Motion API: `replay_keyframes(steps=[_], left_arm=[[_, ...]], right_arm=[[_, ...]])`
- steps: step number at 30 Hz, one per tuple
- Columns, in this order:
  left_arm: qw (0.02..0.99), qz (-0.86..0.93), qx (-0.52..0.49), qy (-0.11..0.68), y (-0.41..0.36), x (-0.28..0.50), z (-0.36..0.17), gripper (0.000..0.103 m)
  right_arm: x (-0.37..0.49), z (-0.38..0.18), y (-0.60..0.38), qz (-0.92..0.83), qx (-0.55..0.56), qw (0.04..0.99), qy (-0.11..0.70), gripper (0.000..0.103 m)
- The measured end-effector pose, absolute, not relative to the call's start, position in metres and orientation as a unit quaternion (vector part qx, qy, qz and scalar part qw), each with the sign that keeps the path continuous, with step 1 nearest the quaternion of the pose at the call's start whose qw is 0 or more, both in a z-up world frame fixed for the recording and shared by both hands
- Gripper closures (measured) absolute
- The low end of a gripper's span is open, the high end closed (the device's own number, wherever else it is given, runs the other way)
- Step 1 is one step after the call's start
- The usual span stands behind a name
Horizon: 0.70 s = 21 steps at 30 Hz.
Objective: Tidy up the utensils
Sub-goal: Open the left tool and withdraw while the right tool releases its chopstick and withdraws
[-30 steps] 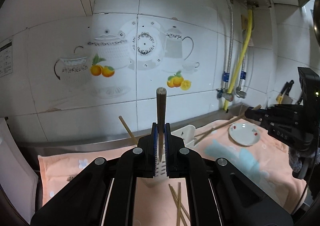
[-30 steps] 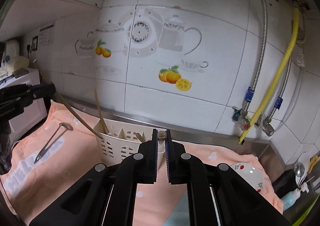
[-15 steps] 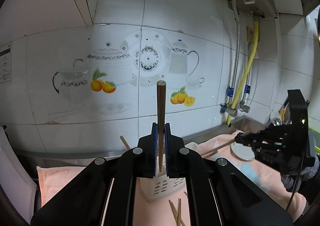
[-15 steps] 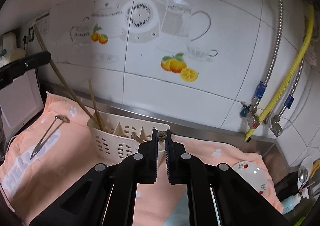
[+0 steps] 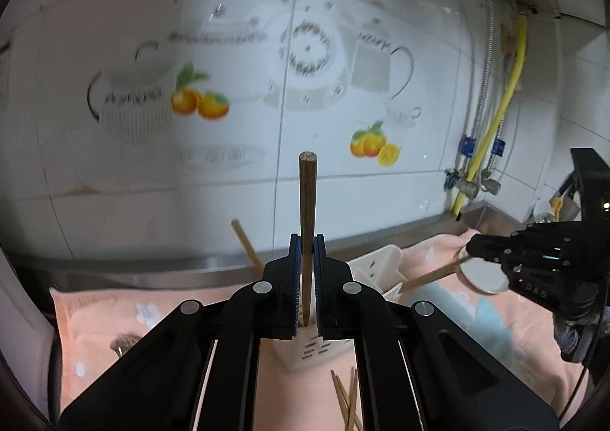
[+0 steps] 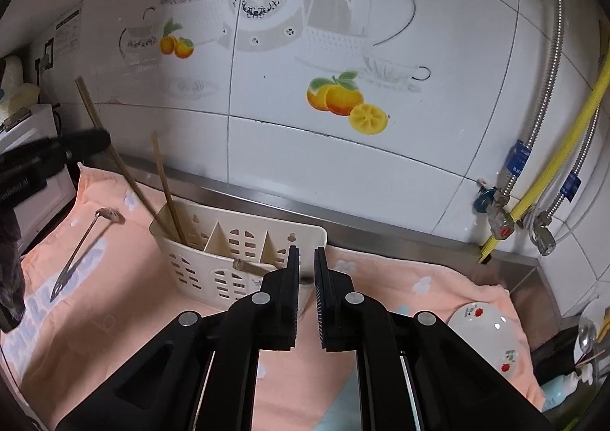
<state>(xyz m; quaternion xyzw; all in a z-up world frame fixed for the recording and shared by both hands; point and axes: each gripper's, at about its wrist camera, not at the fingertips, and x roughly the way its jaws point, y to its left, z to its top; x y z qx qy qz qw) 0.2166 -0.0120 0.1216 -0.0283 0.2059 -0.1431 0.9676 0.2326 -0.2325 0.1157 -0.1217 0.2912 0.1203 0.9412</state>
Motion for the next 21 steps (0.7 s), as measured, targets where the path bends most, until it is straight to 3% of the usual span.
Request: replay_keyframes(steps=[3, 7, 15, 17, 21], left_arm=[[0.965, -0.143, -0.029, 0.216, -0.012, 0.22, 0.114, 0.097], [0.965, -0.145, -0.033, 0.217, -0.009, 0.218, 0.112, 0.093], [0.969, -0.144, -0.026, 0.201, -0.004, 0.193, 0.119, 0.083], [0.97, -0.138, -0.019, 0.198, -0.002, 0.184, 0.119, 0.068], [0.97, -0.139, -0.011, 0.2, 0.001, 0.163, 0.112, 0.067]], right_arm=[[0.235, 0.116, -0.233, 0.12, -0.114, 0.943, 0.29, 0.09], [0.228, 0.12, -0.235, 0.122, -0.105, 0.948, 0.276, 0.073], [0.192, 0.13, -0.247, 0.123, -0.093, 0.958, 0.243, 0.064], [0.179, 0.129, -0.249, 0.129, -0.089, 0.959, 0.238, 0.056], [0.155, 0.119, -0.251, 0.142, -0.078, 0.958, 0.235, 0.056]])
